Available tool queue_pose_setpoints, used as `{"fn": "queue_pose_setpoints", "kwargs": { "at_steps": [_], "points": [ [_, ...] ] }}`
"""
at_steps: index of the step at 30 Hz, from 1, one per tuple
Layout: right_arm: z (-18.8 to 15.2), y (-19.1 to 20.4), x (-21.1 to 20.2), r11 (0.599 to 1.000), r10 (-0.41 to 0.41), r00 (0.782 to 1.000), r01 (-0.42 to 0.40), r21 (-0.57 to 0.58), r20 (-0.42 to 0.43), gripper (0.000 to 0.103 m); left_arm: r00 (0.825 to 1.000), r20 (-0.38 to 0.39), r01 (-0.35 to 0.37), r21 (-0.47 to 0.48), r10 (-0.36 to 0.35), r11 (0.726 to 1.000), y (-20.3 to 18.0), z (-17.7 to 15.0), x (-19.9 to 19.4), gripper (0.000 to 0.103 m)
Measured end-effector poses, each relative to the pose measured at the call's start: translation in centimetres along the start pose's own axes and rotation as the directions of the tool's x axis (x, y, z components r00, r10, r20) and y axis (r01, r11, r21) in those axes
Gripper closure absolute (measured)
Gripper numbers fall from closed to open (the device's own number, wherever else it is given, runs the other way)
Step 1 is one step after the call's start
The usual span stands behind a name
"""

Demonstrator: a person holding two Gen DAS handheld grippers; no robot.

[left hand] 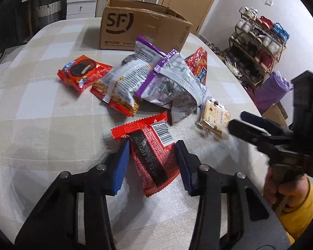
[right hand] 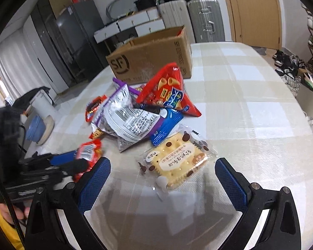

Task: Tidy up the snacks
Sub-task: 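Grasp the red chocolate bar pack with the left tool while the right tool grasps the cracker pack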

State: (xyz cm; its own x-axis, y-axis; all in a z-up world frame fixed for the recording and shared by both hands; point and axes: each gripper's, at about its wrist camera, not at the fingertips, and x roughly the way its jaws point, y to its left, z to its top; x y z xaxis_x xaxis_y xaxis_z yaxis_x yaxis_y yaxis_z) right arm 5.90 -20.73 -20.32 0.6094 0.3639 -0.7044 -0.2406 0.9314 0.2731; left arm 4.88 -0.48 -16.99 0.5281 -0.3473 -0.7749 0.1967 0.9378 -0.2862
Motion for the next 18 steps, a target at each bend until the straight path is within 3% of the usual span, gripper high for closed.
{"fn": "queue_pose_setpoints", "kwargs": {
  "at_steps": [13,18],
  "points": [
    [0.4,1.0,4.3,0.991,-0.107,0.991,0.099,-0.089,-0.084,0.005,0.999,0.027,0.023,-0.042,-0.022,0.999,2.3,-0.3,-1.3,0.062],
    [0.4,1.1,4.4,0.986,-0.136,0.988,0.128,-0.104,-0.074,0.018,0.999,0.027,0.022,-0.051,-0.021,0.998,2.3,-0.5,-1.4,0.062]
  ]
}}
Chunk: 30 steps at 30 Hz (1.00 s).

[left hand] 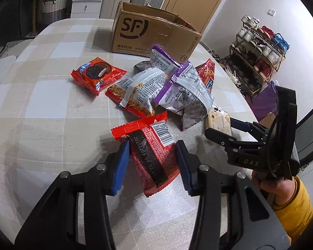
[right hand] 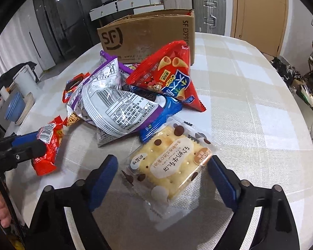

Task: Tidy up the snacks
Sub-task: 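Grasp the red chocolate bar pack with the left tool while the right tool grasps the cracker pack, then lift both packs and carry them over the cardboard box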

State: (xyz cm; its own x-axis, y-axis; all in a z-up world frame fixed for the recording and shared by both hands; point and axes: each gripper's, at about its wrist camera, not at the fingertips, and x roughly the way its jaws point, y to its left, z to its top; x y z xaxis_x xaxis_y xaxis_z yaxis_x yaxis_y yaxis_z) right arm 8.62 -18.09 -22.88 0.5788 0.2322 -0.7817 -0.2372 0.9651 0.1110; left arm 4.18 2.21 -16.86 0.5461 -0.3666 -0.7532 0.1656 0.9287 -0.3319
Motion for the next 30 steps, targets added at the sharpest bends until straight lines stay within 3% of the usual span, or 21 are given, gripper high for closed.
{"fn": "queue_pose_setpoints", "kwargs": {
  "at_steps": [7,12,14,17,21,30],
  "points": [
    [-0.7,-0.6,-0.9,1.000,0.018,1.000,-0.018,0.021,0.014,0.034,1.000,0.007,0.003,0.001,-0.003,1.000,-0.2,-0.2,-0.4,0.061],
    [-0.9,-1.8,-1.5,0.996,0.048,0.998,-0.050,0.068,0.032,0.051,1.000,0.013,-0.001,0.009,0.001,1.000,-0.6,-0.4,-0.8,0.061],
    [-0.9,-2.2,-1.6,0.994,0.064,0.997,-0.067,0.088,0.031,0.052,1.000,0.016,-0.003,0.010,0.003,1.000,-0.7,-0.5,-1.1,0.061],
    [-0.8,-2.3,-1.6,0.993,0.067,0.997,-0.069,0.097,0.023,0.052,1.000,0.018,-0.003,0.015,0.003,1.000,-0.9,-0.6,-1.3,0.061],
    [-0.4,-2.3,-1.4,0.992,0.048,0.999,-0.048,0.120,0.008,0.036,1.000,0.016,-0.002,0.018,0.001,1.000,-1.0,-0.6,-1.3,0.061],
    [1.6,-0.6,0.2,0.993,-0.026,0.999,0.028,0.115,-0.021,0.031,1.000,0.011,0.002,0.013,-0.002,1.000,-0.5,-0.8,-1.2,0.061]
  ]
}}
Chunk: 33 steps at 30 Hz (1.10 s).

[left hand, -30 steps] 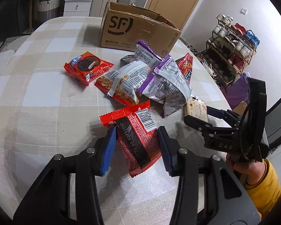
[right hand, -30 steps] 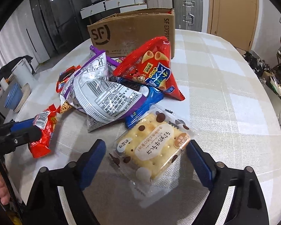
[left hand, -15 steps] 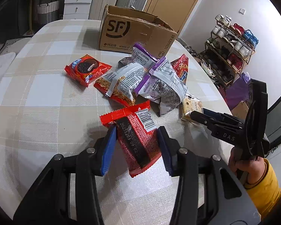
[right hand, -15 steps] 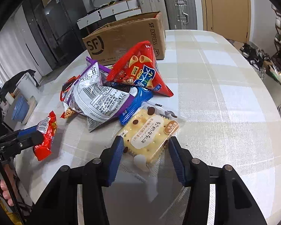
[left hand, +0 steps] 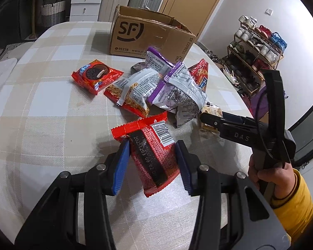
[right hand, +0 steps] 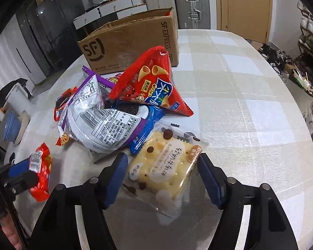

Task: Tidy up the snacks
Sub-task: 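Lift both packs and carry them over the cardboard box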

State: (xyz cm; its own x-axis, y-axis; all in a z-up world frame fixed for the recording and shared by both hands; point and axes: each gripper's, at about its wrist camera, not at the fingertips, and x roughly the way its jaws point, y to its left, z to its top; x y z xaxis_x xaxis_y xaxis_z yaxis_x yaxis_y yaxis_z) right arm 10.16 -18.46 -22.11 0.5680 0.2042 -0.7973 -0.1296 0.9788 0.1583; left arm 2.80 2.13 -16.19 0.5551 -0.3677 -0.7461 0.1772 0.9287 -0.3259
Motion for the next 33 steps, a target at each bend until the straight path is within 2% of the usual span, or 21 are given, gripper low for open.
{"fn": "queue_pose_setpoints", "kwargs": {
  "at_steps": [6,11,12,17,25,29,33],
  "points": [
    [-0.1,2.3,1.1,0.987,-0.107,0.994,0.105,-0.119,-0.008,0.023,1.000,-0.004,0.006,-0.010,-0.007,1.000,0.3,-0.2,0.0,0.061],
    [-0.5,1.9,0.5,0.989,-0.086,0.996,0.085,-0.118,0.000,0.029,1.000,-0.002,0.006,-0.015,-0.006,1.000,0.5,-0.3,-0.3,0.061],
    [-0.9,1.8,0.2,0.989,-0.086,0.996,0.086,-0.117,0.006,0.034,1.000,-0.001,0.006,-0.016,-0.006,1.000,0.5,-0.2,-0.2,0.061],
    [-2.4,0.2,-1.1,0.994,-0.061,0.998,0.063,-0.090,0.024,0.037,1.000,0.006,0.005,-0.012,-0.005,1.000,0.2,-0.3,-0.6,0.061],
    [-3.3,-2.2,-4.6,0.999,0.034,0.995,-0.034,-0.008,0.090,0.037,1.000,0.026,-0.005,0.002,0.004,1.000,-0.6,-0.2,-1.6,0.061],
    [-3.0,-2.3,-7.6,0.993,0.118,0.982,-0.120,0.001,0.148,0.037,0.999,0.050,-0.017,0.021,0.016,1.000,-1.3,0.0,-2.7,0.061],
    [-2.0,-1.6,-11.0,0.984,0.177,0.957,-0.179,-0.009,0.232,0.037,0.995,0.091,-0.046,0.065,0.040,0.997,-2.4,0.6,-4.2,0.061]
  ]
}}
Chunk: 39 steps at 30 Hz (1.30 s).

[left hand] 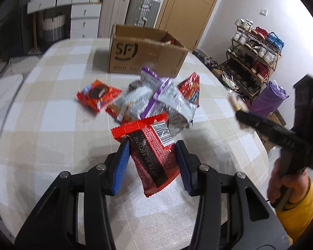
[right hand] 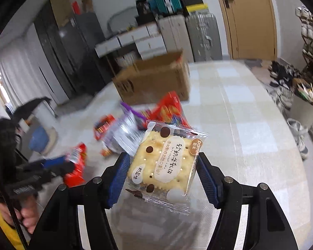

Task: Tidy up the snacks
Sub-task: 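Lift both packs and carry them over the cardboard box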

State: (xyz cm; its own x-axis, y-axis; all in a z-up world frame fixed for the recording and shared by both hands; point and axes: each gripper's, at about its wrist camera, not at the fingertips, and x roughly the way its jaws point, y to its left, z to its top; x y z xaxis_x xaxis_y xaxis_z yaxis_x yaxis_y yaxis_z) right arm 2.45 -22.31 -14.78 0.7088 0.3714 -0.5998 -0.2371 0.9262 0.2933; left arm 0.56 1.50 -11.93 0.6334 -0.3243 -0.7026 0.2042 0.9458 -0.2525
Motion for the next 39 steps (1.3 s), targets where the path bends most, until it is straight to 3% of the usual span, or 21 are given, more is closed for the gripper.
{"fn": "queue_pose_setpoints", "kwargs": {
  "at_steps": [7,11,23,32,39],
  "points": [
    [3.9,2.3,-4.9,0.992,0.123,0.983,-0.123,-0.008,0.135,0.037,0.995,0.092,-0.036,0.046,0.032,0.998,-1.0,2.2,-3.4,0.061],
    [6.2,3.8,-6.8,0.990,0.136,0.972,-0.128,-0.055,0.191,0.037,0.990,0.132,-0.056,0.063,0.047,0.996,-1.5,3.8,-5.1,0.061],
    [13.7,5.8,-8.5,0.963,0.269,0.934,-0.256,-0.085,0.237,0.037,0.971,0.238,-0.034,0.063,0.018,0.997,-1.4,11.1,-9.1,0.061],
    [21.5,6.7,-7.0,0.946,0.322,0.911,-0.299,-0.125,0.256,0.037,0.962,0.273,-0.041,0.063,0.023,0.997,-0.8,19.6,-9.5,0.061],
    [26.5,5.8,-0.8,0.955,0.294,0.933,-0.279,-0.098,0.207,0.037,0.974,0.222,-0.060,0.068,0.044,0.996,-0.6,25.6,-4.8,0.061]
  ]
}}
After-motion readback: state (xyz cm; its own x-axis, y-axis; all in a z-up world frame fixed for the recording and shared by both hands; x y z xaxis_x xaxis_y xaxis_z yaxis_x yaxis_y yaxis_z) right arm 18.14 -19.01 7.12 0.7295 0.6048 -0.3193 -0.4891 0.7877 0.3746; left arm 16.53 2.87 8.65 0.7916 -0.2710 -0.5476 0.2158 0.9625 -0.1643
